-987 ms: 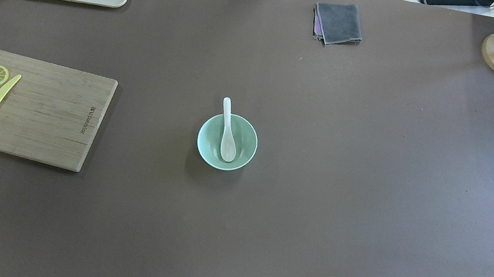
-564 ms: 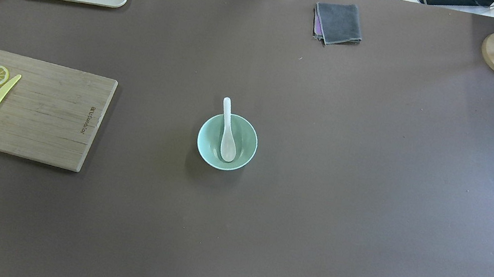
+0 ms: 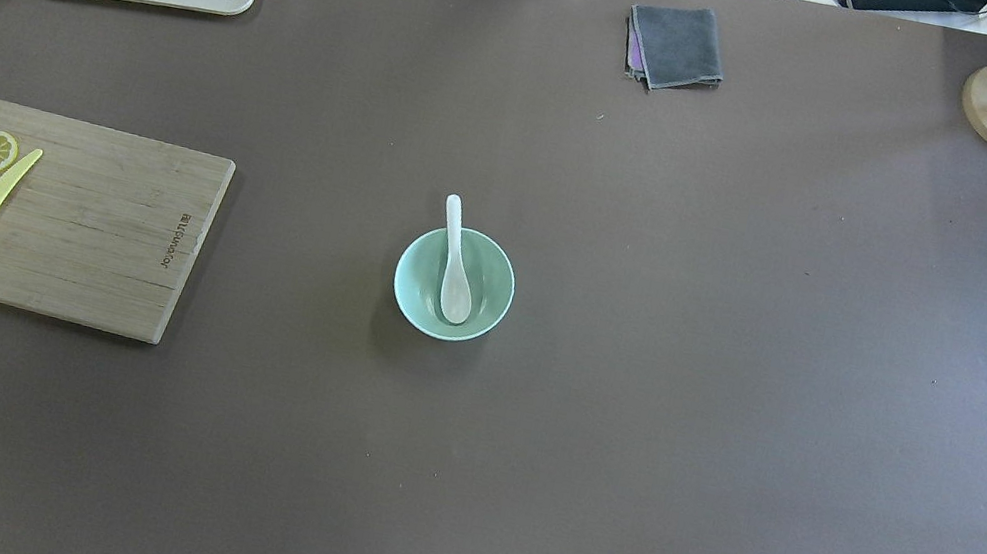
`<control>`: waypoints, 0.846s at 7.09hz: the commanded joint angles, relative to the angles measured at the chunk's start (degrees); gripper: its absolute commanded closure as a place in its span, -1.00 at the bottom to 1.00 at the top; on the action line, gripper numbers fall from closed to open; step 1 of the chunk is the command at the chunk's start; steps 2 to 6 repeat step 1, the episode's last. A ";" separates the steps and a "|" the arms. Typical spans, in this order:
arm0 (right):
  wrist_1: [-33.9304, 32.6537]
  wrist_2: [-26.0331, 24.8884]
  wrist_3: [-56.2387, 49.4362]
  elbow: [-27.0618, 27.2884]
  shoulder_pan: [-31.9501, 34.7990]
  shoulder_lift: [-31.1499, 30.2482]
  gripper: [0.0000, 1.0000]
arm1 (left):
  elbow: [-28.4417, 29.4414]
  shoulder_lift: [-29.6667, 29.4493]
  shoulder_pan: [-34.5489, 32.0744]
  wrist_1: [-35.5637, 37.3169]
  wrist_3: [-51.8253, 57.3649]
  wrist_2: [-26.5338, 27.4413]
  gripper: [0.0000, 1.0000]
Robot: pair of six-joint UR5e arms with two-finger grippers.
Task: Place spoon in bowl
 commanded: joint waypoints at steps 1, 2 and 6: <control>0.00 0.03 0.00 0.04 -0.05 0.45 -1.00 | 0.02 0.00 -0.04 -0.04 0.00 0.06 -0.97; 0.00 0.03 0.00 0.04 -0.05 0.45 -1.00 | 0.02 0.00 -0.04 -0.04 0.00 0.06 -0.97; 0.00 0.03 0.00 0.04 -0.05 0.45 -1.00 | 0.02 0.00 -0.04 -0.04 0.00 0.06 -0.97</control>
